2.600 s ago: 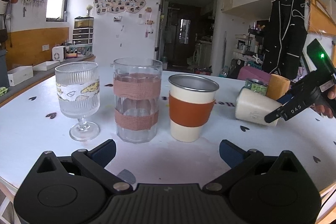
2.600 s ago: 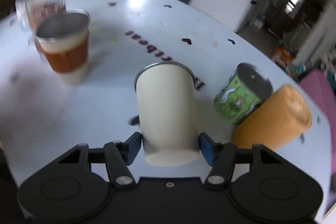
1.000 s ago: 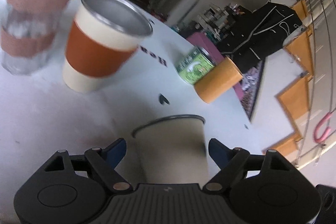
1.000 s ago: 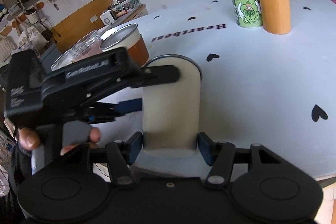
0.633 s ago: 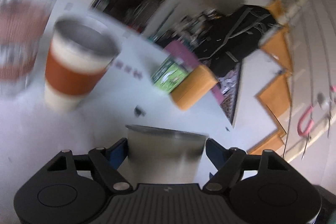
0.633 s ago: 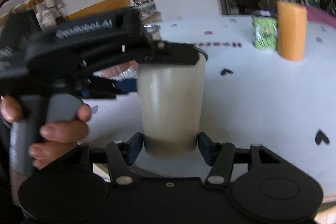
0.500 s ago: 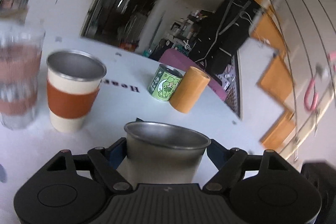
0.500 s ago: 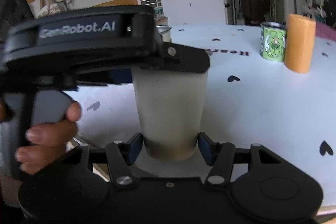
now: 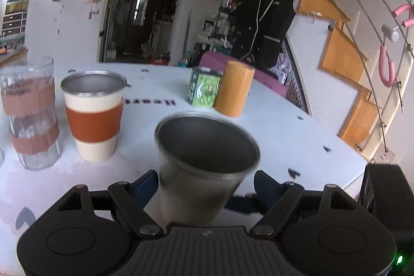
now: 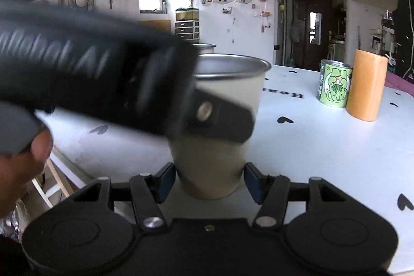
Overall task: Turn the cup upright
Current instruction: 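Lift and rotate the cream cup upright with the right tool, then lower the cream cup beside the orange-sleeved cup and open the right tool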
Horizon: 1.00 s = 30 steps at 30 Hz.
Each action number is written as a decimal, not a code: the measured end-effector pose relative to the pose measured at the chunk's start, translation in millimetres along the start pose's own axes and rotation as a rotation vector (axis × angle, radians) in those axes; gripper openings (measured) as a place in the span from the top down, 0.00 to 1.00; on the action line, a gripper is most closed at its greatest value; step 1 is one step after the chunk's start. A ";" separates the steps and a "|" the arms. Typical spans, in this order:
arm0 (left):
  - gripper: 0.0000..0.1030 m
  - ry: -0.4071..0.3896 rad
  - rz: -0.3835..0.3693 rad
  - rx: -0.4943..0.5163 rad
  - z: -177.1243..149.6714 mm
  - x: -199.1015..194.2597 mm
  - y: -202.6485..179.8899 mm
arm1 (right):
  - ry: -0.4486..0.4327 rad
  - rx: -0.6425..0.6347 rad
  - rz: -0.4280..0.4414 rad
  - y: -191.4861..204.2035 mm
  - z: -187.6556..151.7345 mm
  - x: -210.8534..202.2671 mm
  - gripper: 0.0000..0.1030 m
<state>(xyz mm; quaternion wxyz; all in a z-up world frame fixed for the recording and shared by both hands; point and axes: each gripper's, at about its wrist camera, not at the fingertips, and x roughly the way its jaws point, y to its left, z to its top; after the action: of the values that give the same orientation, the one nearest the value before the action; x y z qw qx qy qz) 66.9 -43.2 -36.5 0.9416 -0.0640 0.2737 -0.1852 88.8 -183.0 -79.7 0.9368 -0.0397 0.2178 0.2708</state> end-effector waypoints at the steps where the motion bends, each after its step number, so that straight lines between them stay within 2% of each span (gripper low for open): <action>1: 0.21 0.006 0.004 0.003 -2.2 -0.3 0.7 | -0.006 0.005 0.003 -0.9 -0.5 0.4 0.42; 2: 0.21 0.014 0.007 0.006 -3.4 0.1 2.0 | -0.008 0.007 0.007 -1.7 -1.1 0.4 0.39; 3: 0.22 0.023 0.008 0.003 -3.8 1.9 4.3 | -0.005 0.006 0.015 -1.3 -2.6 -1.7 0.29; 5: 0.23 0.031 0.015 -0.008 -4.0 4.0 9.5 | -0.023 -0.011 -0.002 -0.7 -6.2 -9.0 0.16; 7: 0.25 0.042 0.009 -0.018 -3.8 7.6 12.7 | -0.031 -0.050 -0.033 0.5 -9.8 -19.8 0.15; 9: 0.33 0.049 0.000 -0.012 -5.7 9.1 11.9 | -0.027 -0.048 -0.063 -7.0 -12.9 -27.0 0.15; 16: 0.38 0.022 0.053 0.066 -10.1 20.5 0.0 | -0.058 0.067 -0.191 -38.4 -17.9 -55.4 0.15; 24: 0.40 -0.019 0.180 0.061 11.5 64.6 0.8 | -0.107 0.115 -0.246 -56.7 -14.9 -66.7 0.15; 30: 0.42 -0.030 0.228 0.036 27.5 89.1 3.9 | -0.126 0.146 -0.270 -67.9 -8.1 -67.9 0.15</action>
<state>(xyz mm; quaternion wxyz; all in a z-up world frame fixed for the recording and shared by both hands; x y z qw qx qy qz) 152.6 -73.3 -58.0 0.9616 -0.0180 0.2618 -0.0808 69.7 -275.6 -60.9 0.9769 0.0168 0.1703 0.1281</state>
